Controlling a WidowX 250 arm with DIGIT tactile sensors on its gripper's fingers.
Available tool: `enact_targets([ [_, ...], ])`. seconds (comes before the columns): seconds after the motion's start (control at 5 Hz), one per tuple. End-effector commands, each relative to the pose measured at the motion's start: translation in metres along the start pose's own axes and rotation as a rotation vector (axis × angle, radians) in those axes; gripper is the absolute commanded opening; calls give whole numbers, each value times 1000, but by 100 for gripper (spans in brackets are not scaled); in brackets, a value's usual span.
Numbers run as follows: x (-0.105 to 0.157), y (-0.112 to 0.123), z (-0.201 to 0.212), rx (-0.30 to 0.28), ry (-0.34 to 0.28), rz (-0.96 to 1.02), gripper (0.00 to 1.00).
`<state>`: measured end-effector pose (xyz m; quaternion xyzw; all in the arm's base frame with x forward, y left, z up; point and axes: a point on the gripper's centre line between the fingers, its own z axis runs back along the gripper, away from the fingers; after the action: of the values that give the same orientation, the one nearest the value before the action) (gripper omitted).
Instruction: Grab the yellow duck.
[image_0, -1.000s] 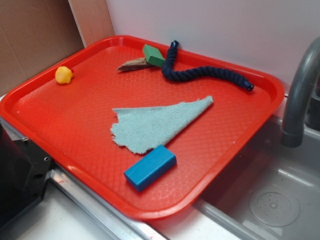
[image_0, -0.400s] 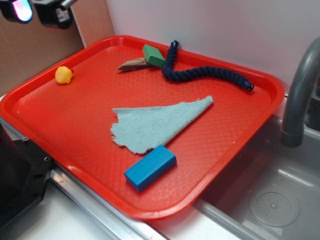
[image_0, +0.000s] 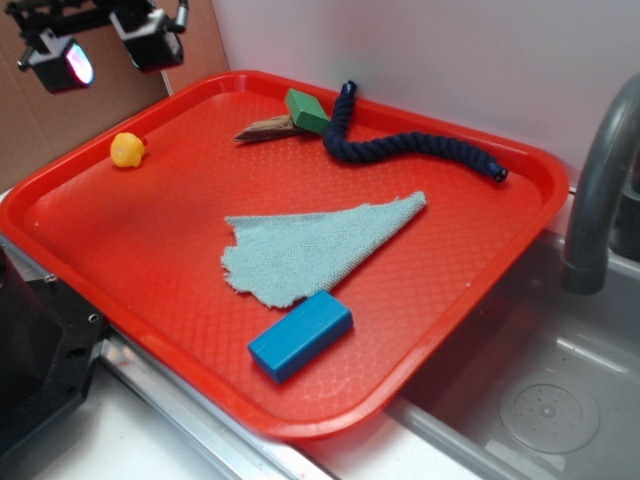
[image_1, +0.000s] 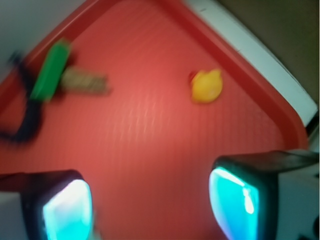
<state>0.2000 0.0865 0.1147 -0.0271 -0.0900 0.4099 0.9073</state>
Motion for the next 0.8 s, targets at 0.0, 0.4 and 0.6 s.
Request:
enact_targets([
  [0.0,45,18,-40,83,45,215,100],
  [0.4,50,53,-41,200,46,235,100],
  [0.6,45,72,-32,193,37,257,100],
])
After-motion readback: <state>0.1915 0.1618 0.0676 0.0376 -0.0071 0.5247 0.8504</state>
